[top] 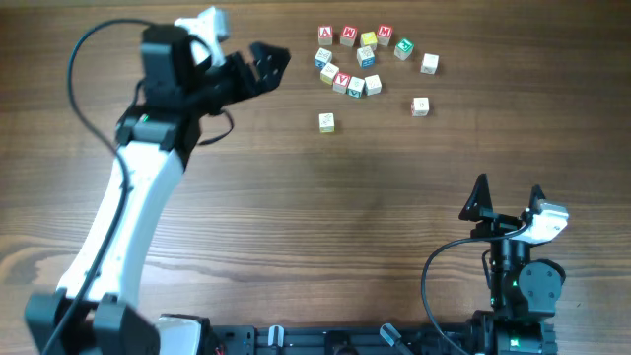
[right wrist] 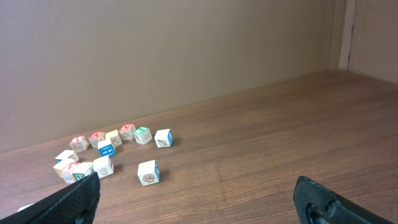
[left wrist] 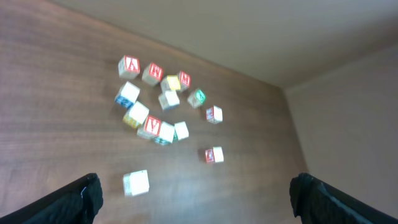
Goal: Form a tower
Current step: 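Swing the left gripper forward over the block cluster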
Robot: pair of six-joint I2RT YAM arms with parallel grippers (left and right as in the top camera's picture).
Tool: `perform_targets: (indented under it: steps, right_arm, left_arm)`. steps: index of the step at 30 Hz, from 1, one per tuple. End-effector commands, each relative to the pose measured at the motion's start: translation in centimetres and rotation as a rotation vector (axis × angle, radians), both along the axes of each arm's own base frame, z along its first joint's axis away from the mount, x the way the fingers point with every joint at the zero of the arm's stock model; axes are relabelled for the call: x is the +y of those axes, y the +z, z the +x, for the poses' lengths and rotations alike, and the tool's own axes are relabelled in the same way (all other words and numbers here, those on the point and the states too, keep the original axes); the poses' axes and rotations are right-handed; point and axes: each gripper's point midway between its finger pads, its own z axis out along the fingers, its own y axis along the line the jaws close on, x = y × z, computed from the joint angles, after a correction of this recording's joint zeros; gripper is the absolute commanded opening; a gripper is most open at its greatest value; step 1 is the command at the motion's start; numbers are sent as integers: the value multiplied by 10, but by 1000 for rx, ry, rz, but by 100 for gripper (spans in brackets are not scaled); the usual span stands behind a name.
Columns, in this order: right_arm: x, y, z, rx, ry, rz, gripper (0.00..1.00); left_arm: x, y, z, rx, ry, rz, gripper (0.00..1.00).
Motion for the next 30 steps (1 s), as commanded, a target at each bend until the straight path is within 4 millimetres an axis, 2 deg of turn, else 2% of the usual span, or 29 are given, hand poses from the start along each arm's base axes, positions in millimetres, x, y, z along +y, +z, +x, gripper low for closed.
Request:
perform_targets:
  steps: [1,2,7,11,15,17,21,24,30]
  right_arm:
    - [1,1,0,-7,5,7,100]
    - [1,1,0,-7,6,7,100]
    - [1,1,0,-7,6,7,100]
    - [1,1,0,-7,6,6,100]
    - [1,1,0,-7,6,7,100]
    - [1,1,0,-7,6,7,100]
    - [1,1,0,-7,6,7,99]
    - [1,1,0,-7,5,7,100]
    - [1,1,0,-7,6,6,100]
  left_arm:
    - [-15,3,37,6,169,40,100]
    - [-19,0,43,6,189,54,100]
    - [-53,-44,75,76,228,98,99]
    - [-78,-93,96,152,204,142,98]
    - [-92,-138,111,203,209,198,98]
    - [-94,-155,115,215,233,224,98]
    - [-92,-203,120,251,281,302,96]
    - [-93,-226,125,260,285,314,96]
    - [-98,-233,145,198,309,290,97]
